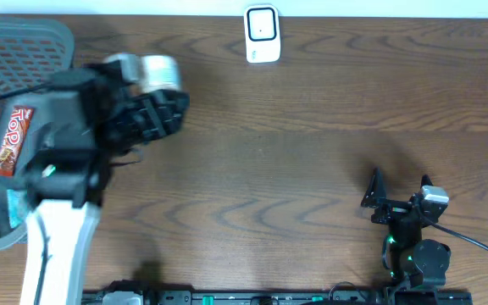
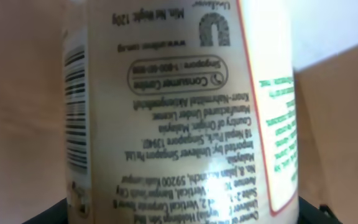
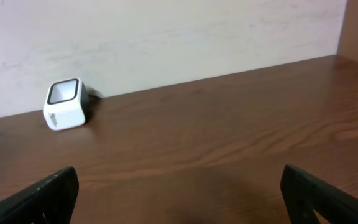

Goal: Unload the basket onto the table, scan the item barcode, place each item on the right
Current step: 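Lift the jar out and set it on the table center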

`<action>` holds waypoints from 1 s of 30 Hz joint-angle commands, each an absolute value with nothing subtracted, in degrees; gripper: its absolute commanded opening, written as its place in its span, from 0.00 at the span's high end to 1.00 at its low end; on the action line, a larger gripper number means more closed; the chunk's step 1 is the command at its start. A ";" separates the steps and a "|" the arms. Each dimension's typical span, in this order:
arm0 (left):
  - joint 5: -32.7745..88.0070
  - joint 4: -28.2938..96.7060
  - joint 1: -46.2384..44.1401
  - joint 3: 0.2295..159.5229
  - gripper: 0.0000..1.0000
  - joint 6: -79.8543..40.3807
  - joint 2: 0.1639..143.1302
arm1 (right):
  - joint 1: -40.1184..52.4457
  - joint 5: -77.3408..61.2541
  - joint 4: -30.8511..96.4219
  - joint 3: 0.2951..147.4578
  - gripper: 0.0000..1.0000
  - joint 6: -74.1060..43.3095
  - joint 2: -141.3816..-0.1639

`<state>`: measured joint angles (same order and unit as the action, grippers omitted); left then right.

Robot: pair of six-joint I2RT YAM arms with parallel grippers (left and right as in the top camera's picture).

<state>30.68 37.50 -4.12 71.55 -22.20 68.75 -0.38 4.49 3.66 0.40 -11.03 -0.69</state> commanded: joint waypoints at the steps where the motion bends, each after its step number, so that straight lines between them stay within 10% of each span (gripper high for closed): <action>1: 28.86 37.32 -8.47 72.23 0.32 -28.91 74.52 | 0.10 4.56 3.88 0.32 0.01 -10.20 -0.38; 30: 30.59 38.00 -20.34 72.23 0.31 -68.29 96.03 | 0.10 4.49 3.88 0.32 0.01 -10.20 -0.38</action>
<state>30.94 38.54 -18.68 71.55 -64.58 94.74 -0.38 4.49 3.66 0.40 -11.03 -0.69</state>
